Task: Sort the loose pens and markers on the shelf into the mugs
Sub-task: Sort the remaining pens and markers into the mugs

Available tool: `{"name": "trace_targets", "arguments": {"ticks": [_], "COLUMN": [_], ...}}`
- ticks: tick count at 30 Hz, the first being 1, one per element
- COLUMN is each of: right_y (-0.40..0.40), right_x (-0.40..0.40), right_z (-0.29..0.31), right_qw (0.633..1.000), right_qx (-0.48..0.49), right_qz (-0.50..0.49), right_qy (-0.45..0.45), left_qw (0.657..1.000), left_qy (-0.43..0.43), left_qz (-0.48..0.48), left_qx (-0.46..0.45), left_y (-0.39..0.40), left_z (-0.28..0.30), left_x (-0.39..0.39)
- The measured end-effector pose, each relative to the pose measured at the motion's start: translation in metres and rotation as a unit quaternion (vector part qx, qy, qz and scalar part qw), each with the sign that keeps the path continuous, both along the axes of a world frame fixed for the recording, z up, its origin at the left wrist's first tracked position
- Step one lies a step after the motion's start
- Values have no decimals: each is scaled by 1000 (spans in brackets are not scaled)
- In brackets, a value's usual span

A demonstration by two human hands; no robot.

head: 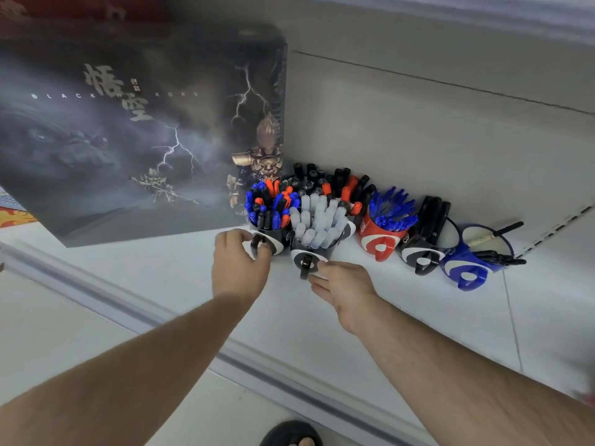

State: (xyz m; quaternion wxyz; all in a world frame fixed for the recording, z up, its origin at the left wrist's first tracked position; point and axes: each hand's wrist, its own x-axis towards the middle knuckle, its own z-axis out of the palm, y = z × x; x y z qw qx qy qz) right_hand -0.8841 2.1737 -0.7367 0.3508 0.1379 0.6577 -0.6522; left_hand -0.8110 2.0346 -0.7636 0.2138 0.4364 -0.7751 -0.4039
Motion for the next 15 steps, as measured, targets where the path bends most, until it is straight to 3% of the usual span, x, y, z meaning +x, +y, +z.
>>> {"name": "trace_targets", "arguments": {"ticks": [3, 8, 11, 15], "right_y": [49, 150, 212, 290], "right_x": [4, 20, 30, 33], "right_z": [23, 52, 58, 52], "right_qw": [997, 983, 976, 966], "right_qx": [16, 64, 89, 127], "right_qz": [-25, -44, -57, -97], "right_qy": [69, 167, 191, 203], "left_qw": [980, 875, 822, 795], "left_qy": [23, -55, -114, -134], "left_qz": [-192, -469, -550, -589], "left_qx": [-36, -102, -97, -60], "left_y": [37, 139, 211, 296], "left_z": [40, 101, 112, 102], "left_x": [-3, -29, -40, -49]}}
